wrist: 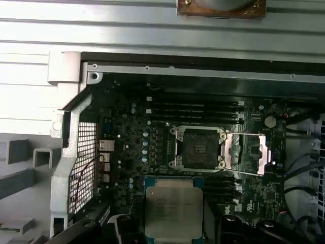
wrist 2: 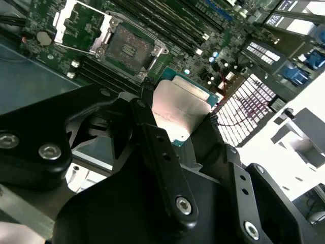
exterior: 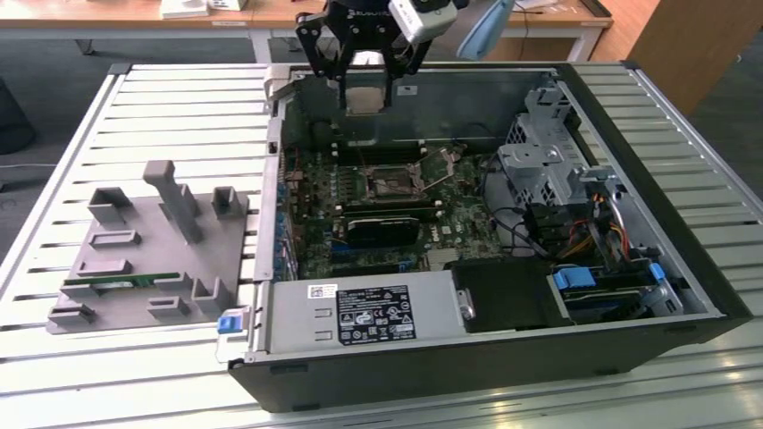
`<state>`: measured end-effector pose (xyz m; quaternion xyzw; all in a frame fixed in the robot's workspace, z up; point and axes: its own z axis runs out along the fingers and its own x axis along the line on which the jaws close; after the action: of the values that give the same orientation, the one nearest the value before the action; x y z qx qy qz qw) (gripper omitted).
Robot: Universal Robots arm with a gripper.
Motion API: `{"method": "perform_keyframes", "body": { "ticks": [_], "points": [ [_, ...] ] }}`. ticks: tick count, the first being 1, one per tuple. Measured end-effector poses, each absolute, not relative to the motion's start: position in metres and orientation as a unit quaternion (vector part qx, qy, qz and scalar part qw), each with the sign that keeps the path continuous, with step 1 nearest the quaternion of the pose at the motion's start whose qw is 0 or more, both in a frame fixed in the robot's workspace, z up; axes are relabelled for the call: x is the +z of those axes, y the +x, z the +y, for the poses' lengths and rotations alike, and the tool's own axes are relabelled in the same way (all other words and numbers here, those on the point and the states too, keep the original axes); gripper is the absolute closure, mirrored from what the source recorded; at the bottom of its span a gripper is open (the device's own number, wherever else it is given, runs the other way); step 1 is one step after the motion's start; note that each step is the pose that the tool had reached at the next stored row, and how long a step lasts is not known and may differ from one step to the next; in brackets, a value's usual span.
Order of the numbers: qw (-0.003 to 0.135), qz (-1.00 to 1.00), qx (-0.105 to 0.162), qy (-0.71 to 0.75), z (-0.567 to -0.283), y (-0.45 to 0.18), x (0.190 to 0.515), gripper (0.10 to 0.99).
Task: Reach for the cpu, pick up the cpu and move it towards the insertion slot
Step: 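Pick up the cpu and move it towards the insertion slot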
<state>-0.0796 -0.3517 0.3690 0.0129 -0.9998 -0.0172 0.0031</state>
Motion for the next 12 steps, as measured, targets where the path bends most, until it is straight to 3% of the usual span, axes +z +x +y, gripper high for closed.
{"method": "perform_keyframes", "body": {
  "ticks": [12],
  "points": [
    [0.003,-1.0,-0.017,0.011,-0.34,-0.058,0.367,0.541]
  ]
}}
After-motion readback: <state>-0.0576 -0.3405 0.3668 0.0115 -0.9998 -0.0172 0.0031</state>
